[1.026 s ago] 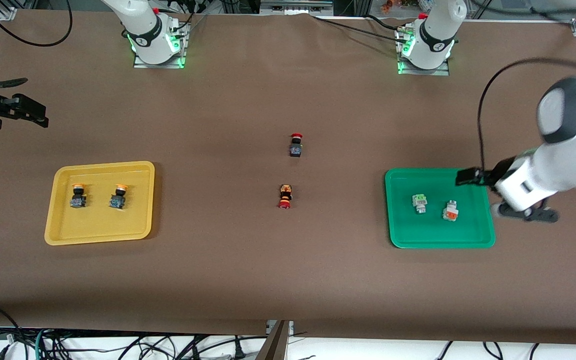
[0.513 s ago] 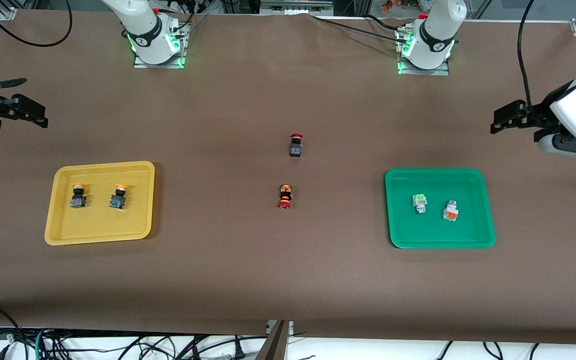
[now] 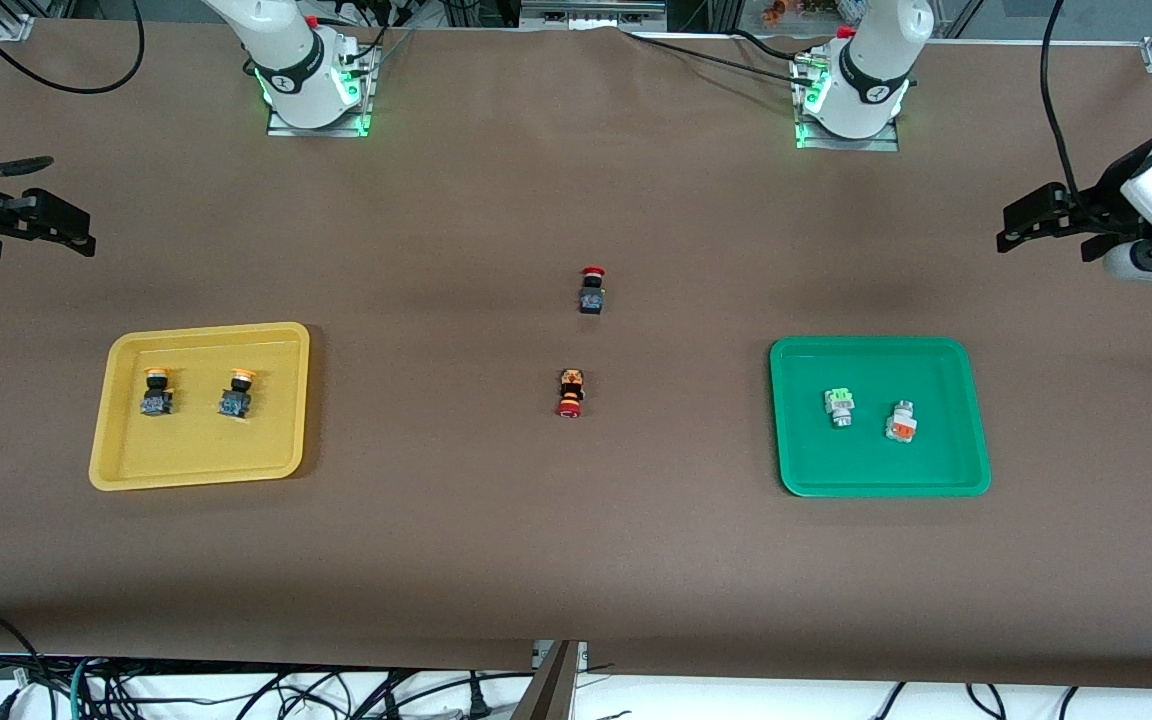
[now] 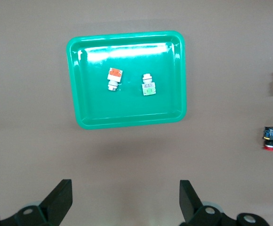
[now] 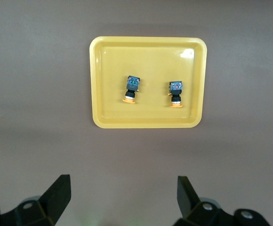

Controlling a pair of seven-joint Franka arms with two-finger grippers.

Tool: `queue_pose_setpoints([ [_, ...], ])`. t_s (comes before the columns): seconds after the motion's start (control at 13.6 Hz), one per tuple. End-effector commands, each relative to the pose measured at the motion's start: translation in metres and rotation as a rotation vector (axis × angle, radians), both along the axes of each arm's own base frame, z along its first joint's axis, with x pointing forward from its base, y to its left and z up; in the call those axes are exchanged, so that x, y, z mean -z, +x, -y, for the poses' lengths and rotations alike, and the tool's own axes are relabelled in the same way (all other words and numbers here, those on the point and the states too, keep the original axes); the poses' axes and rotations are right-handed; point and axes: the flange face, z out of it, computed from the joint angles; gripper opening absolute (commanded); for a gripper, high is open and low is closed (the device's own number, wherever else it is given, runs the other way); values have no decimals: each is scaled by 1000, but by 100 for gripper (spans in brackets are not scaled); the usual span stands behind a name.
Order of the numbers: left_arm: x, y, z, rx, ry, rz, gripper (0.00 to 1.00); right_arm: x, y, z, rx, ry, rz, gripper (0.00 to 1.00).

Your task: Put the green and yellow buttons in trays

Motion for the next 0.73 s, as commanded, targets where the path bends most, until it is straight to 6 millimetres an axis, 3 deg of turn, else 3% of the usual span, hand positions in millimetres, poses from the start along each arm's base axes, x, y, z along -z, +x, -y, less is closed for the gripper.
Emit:
queue_pose_setpoints([
  [0.0,-3,-7,1,-12,30,24,100,-4,4,3,13,9,7,100],
  [0.22,-9,0,1,-16,29,44,100,-4,4,2,15,17,7,100],
  [0.44,-1,9,0,-16,37,61,100,-3,3,18,54,70,8,100],
  [0.66,4,14,-4,-2,113,61,100,-3,4,18,51,70,8,100],
])
